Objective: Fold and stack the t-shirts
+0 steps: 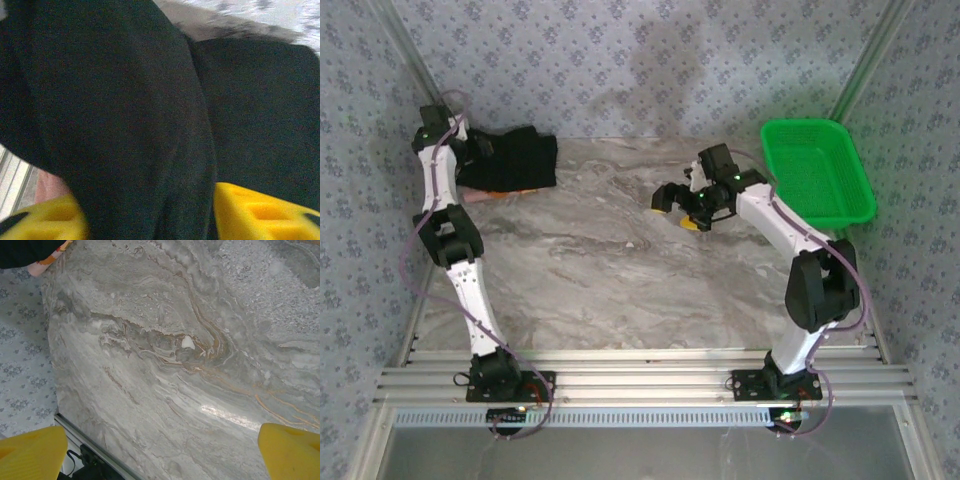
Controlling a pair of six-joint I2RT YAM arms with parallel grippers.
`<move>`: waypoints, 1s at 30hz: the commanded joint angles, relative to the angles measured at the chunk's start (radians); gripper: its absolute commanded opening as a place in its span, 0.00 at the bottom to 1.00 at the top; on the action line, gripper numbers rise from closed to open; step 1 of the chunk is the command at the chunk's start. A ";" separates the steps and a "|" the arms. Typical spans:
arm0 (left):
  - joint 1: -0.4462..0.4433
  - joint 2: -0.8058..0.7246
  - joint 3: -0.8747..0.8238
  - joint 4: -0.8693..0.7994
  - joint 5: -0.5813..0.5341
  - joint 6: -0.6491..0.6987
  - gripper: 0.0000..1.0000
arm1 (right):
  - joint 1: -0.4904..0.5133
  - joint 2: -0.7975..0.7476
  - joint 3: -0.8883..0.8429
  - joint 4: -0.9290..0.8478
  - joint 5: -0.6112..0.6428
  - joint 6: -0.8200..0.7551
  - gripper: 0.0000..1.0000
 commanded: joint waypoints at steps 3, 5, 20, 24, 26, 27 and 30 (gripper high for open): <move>0.025 -0.057 0.092 0.005 -0.079 -0.031 0.70 | 0.023 0.008 0.049 -0.050 0.000 -0.018 1.00; 0.024 -0.105 0.106 -0.002 -0.071 -0.036 0.73 | 0.026 -0.002 0.050 -0.049 0.000 -0.025 1.00; -0.234 -0.686 -0.157 -0.051 -0.025 0.003 0.79 | -0.102 -0.333 -0.125 -0.117 0.079 -0.180 1.00; -0.304 -0.968 -0.588 0.137 -0.087 -0.071 0.83 | -0.211 -0.467 -0.286 -0.081 0.182 -0.238 1.00; -0.318 -1.158 -0.903 0.315 -0.121 -0.160 0.95 | -0.259 -0.540 -0.375 -0.057 0.317 -0.257 1.00; -0.327 -1.239 -1.019 0.365 -0.146 -0.188 0.99 | -0.272 -0.578 -0.421 -0.031 0.371 -0.263 1.00; -0.377 -1.476 -1.363 0.442 -0.293 -0.220 1.00 | -0.351 -0.691 -0.578 0.095 0.453 -0.265 1.00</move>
